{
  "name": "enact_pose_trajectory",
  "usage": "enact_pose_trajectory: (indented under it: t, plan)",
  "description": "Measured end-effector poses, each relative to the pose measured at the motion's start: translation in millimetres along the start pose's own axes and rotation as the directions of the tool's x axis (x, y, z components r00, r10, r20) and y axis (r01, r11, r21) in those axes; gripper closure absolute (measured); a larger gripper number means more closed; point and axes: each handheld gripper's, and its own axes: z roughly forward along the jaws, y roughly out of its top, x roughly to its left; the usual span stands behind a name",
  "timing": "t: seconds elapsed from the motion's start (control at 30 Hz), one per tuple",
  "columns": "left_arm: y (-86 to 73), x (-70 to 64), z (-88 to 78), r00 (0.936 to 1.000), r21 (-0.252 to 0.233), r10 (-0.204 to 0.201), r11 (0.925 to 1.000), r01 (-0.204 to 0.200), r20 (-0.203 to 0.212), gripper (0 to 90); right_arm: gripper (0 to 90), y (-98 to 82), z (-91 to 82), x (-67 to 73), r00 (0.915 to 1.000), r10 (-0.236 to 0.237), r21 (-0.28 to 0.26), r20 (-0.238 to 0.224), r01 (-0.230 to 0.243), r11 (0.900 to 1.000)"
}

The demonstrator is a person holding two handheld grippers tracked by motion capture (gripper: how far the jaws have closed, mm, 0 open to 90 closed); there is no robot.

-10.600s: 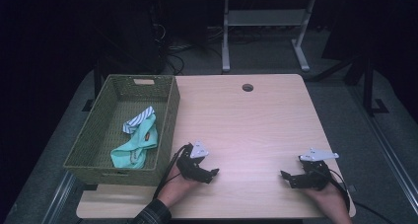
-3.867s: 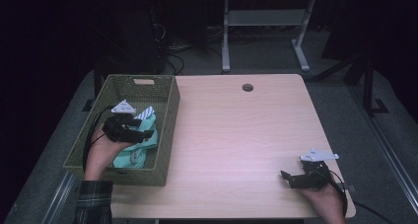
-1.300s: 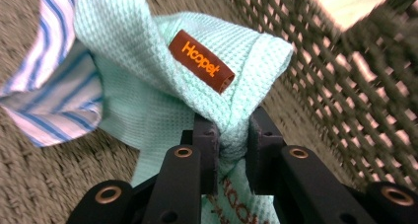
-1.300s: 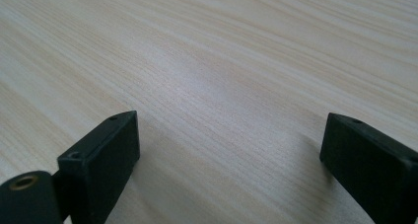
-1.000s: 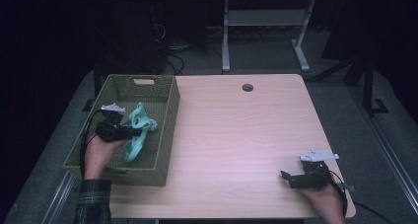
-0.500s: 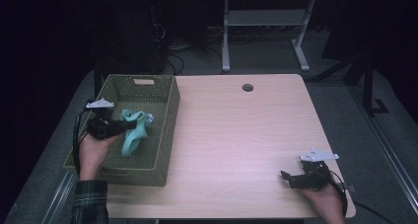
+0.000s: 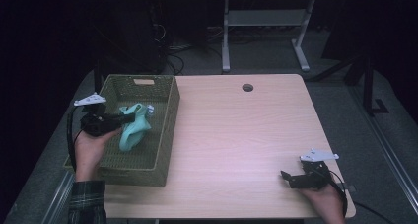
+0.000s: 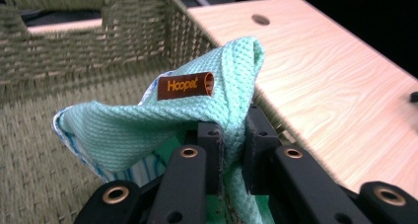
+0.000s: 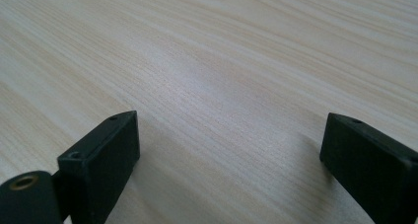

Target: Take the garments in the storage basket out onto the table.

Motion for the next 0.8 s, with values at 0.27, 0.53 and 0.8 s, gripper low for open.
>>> enact_pose_trajectory:
  t: [0.27,0.53,0.8]
  plan:
    - [13.9,-10.9,-9.3,0.9996,-0.031,0.023,0.9993,-0.023,0.014,80.1,7.6,0.0,0.0,0.0,1.0000,0.000,0.000,0.000,0.000,1.000]
    - [23.9,-19.7,-12.9,0.9984,-0.058,0.040,0.9976,-0.038,0.039,80.2,7.6,0.0,0.0,0.0,1.0000,-0.001,0.000,0.000,0.001,1.000]
    - [33.6,-34.0,-10.7,0.9953,-0.079,0.069,0.9949,-0.063,0.068,80.6,7.6,0.0,0.0,0.0,1.0000,-0.001,0.000,0.000,0.001,1.000]
